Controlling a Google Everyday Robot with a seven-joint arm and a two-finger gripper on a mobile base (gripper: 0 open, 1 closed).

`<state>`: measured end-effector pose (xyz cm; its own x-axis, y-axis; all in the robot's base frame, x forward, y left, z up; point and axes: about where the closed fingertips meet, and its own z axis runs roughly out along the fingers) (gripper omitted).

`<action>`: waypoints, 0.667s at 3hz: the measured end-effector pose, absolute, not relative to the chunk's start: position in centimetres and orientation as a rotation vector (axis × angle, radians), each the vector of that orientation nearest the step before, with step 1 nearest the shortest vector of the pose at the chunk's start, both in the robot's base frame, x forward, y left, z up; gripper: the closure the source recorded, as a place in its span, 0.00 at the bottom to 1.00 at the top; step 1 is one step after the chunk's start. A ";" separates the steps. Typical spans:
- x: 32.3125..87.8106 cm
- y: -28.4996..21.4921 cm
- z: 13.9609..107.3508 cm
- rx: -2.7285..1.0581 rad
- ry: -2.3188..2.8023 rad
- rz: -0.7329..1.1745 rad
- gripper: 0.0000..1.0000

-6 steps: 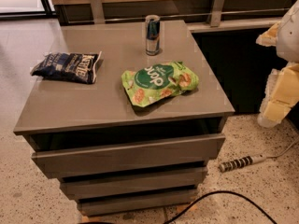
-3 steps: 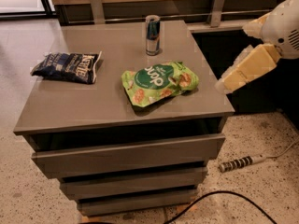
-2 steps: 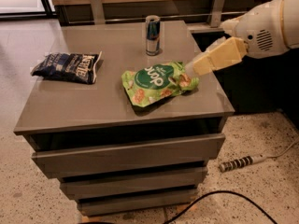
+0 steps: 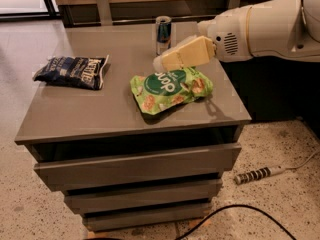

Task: Move blue chip bag near redbull can

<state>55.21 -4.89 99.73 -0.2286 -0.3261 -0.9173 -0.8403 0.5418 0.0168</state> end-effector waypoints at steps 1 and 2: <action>55.0 -4.7 99.5 -0.963 1.799 0.661 0.00; 54.0 -3.8 98.2 -0.942 1.808 0.690 0.00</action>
Offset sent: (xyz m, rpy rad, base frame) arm -0.0214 0.0170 -0.0329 0.0556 0.0545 -0.0174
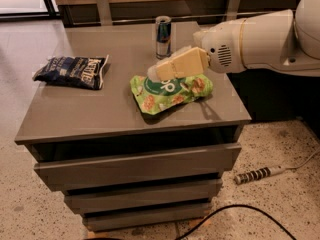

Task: Move blue chip bag near redbull can

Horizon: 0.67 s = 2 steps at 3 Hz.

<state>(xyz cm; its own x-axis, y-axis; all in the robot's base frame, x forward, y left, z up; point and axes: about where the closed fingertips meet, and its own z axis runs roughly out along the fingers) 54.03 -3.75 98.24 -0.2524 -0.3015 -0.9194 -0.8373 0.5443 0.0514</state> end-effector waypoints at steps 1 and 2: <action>53.5 0.8 94.8 -0.951 1.826 0.742 0.00; 53.6 4.0 92.9 -0.967 1.832 0.770 0.00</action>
Offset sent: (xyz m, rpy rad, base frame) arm 0.0011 0.1111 -0.0801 0.0254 0.0862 0.0705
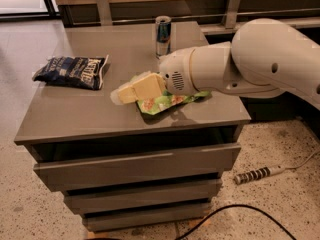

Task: Move blue chip bag near redbull can

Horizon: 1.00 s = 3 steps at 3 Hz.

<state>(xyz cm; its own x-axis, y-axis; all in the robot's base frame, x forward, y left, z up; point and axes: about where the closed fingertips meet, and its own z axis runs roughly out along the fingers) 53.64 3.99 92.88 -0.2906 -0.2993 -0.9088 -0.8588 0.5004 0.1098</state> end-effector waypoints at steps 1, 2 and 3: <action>53.8 6.9 90.5 -0.973 1.825 0.759 0.00; 54.7 9.2 88.5 -0.969 1.818 0.705 0.00; 57.0 10.9 87.3 -0.945 1.804 0.601 0.00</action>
Offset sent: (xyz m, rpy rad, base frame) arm 0.0460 0.0790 -0.0711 -0.0649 -0.1393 -0.1313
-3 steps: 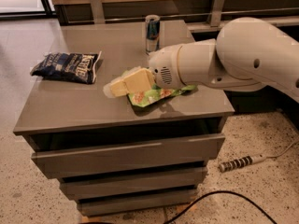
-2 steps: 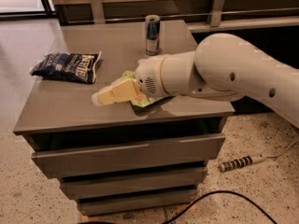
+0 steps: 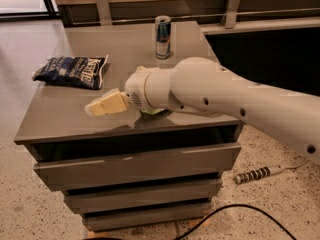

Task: Move blue chip bag near redbull can

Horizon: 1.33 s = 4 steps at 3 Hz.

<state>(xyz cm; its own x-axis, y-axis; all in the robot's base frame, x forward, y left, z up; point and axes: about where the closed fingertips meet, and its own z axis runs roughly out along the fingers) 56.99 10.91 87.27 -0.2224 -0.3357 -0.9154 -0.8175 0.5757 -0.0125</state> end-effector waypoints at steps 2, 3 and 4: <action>61.5 14.2 86.0 -0.899 1.785 0.545 0.00; 63.1 16.3 85.2 -0.887 1.775 0.554 0.00; 64.1 17.9 84.5 -0.889 1.771 0.561 0.00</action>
Offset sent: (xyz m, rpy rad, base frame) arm 0.0748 0.0571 -0.0255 0.0162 -0.0421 -0.0790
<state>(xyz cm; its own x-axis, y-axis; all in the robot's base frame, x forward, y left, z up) 64.13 17.93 84.46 -0.1952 -0.3049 -0.9322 -0.7859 0.6172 -0.0373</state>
